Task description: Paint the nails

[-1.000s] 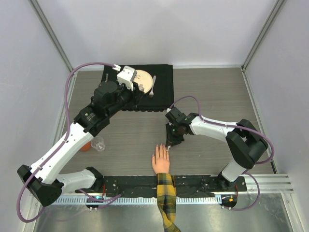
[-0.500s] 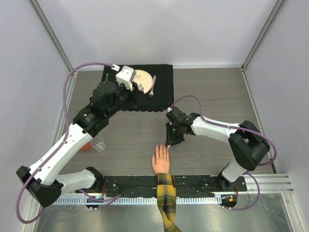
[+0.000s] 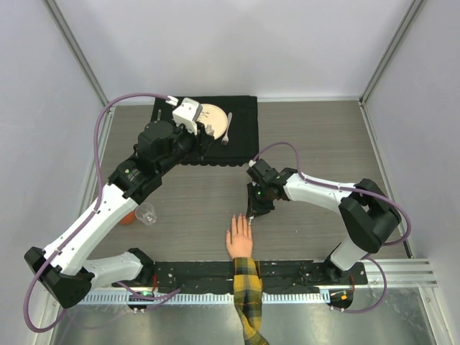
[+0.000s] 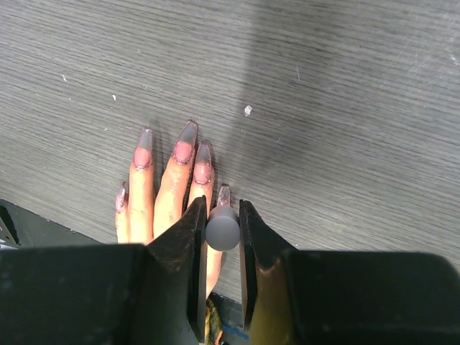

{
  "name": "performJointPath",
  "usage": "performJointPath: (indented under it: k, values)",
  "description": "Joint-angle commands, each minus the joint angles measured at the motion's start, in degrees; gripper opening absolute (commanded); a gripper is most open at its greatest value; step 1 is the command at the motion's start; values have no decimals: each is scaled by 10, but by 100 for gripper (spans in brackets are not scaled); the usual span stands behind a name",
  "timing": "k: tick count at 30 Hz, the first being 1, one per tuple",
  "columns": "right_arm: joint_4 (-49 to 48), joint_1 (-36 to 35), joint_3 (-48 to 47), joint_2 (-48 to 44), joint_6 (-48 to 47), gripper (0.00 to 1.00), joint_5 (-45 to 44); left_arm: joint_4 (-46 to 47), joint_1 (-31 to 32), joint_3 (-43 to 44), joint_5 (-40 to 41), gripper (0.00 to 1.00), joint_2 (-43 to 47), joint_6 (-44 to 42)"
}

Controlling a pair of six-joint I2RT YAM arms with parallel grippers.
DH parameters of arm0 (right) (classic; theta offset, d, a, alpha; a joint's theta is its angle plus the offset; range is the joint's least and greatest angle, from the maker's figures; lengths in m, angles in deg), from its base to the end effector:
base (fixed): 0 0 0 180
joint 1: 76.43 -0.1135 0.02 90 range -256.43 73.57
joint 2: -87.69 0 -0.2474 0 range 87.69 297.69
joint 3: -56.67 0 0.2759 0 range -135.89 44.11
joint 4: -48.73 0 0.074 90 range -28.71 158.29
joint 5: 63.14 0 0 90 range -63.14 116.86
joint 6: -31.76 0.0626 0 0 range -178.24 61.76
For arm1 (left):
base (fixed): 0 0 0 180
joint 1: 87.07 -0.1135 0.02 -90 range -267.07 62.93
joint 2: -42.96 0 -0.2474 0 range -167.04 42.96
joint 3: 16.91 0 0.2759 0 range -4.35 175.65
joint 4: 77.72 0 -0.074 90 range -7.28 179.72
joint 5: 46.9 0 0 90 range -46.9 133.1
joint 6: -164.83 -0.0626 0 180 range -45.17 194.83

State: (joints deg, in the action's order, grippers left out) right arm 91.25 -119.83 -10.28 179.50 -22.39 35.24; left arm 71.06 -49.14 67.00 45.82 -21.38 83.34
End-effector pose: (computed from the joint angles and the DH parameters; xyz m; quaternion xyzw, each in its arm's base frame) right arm 0.2338 0.2337 0.1193 -0.0787 0.9749 0.1799 0.1050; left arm 0.2436 -0.1861 0.4013 0.1823 0.7534 -0.2321 0.5876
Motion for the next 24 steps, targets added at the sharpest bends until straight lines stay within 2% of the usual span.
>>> performJointPath:
  k: [1,24]
  values:
    - [-12,-3,-18,6,-6,1,4,38,2,19,1,0,8,-8]
    - [-13,-2,-41,28,-11,1,-7,34,2,22,6,0,10,-17]
